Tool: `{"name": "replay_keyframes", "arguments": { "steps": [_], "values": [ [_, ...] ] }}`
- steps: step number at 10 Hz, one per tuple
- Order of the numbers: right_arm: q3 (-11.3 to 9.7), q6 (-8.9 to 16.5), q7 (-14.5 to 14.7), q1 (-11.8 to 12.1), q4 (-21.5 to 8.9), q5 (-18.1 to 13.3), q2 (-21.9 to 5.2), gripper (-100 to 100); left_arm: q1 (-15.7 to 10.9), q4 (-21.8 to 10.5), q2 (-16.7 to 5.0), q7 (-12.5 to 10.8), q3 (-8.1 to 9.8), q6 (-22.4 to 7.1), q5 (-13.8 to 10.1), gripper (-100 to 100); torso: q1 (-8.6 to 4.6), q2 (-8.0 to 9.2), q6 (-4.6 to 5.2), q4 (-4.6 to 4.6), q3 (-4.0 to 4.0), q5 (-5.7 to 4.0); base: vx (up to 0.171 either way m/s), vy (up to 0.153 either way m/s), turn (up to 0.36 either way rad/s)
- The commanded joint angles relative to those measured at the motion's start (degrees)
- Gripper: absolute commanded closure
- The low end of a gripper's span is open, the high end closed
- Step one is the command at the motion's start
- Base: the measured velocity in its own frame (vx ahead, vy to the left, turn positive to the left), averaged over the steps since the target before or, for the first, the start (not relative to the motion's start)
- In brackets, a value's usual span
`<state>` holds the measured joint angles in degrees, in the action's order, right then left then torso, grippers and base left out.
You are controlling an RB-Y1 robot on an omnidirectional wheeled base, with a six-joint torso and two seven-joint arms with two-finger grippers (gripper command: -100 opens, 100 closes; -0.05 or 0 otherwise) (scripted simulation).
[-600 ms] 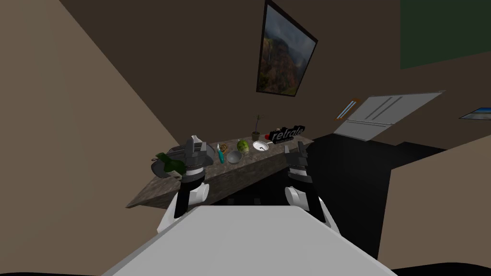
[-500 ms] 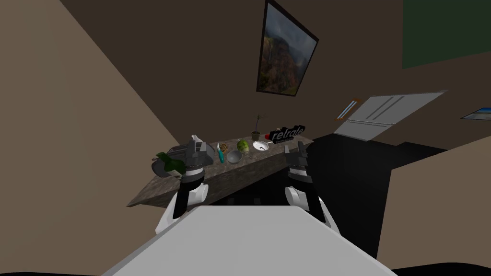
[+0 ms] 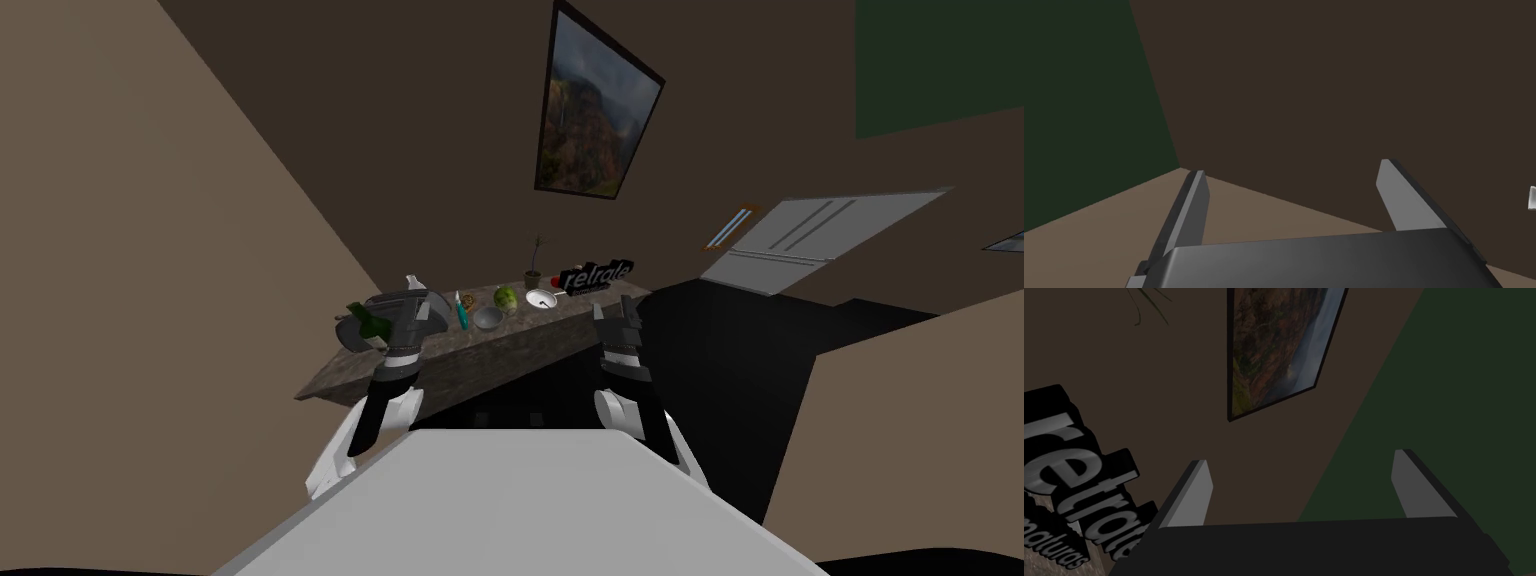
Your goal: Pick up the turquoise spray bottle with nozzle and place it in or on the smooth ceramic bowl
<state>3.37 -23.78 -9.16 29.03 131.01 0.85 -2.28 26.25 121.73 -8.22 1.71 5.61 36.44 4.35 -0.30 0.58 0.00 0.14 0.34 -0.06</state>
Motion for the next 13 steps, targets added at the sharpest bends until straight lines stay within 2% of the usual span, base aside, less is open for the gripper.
{"name": "replay_keyframes", "arguments": {
  "steps": [1, 7, 9, 10, 13],
  "values": [
    [0.0, 0.0, 0.0, 0.0, 0.0, 0.0, 0.0, 0, -0.3, -1.9, -1.5, 0.7, 0.82, -0.5, 0.8, -100, 0.0, 0.0, 0.0, 0.0, 0.0, 0.0, -0.101, -0.08, 0.035],
    [0.0, 0.0, 0.0, 0.0, 0.0, 0.0, 0.0, 0, -1.1, -8.3, -7.6, 3.6, 4.31, -4.2, 4.3, -100, 0.04, -0.34, 0.0, -0.07, -0.19, 0.01, -0.073, -0.076, 0.03],
    [0.0, 0.0, 0.0, 0.0, 0.0, 0.0, 0.0, 0, -1.6, -10.8, -9.8, 5.1, 5.42, -6.2, 5.8, -100, -0.1, -0.46, 0.01, -0.1, -0.26, -0.03, -0.026, -0.111, 0.021],
    [0.0, 0.0, 0.0, 0.0, 0.0, 0.0, 0.0, 0, -1.6, -10.8, -9.8, 5.1, 5.42, -6.2, 5.8, -100, -0.14, -0.5, 0.0, -0.11, -0.28, -0.04, -0.009, -0.074, 0.012],
    [0.0, 0.0, 0.0, 0.0, 0.0, 0.0, 0.0, 0, -2.3, -14.5, -13.3, 7.6, 6.95, -9.8, 8.1, -100, 0.01, -0.65, 0.01, -0.14, -0.37, 0.0, 0.014, -0.082, 0.013]
  ]
}}
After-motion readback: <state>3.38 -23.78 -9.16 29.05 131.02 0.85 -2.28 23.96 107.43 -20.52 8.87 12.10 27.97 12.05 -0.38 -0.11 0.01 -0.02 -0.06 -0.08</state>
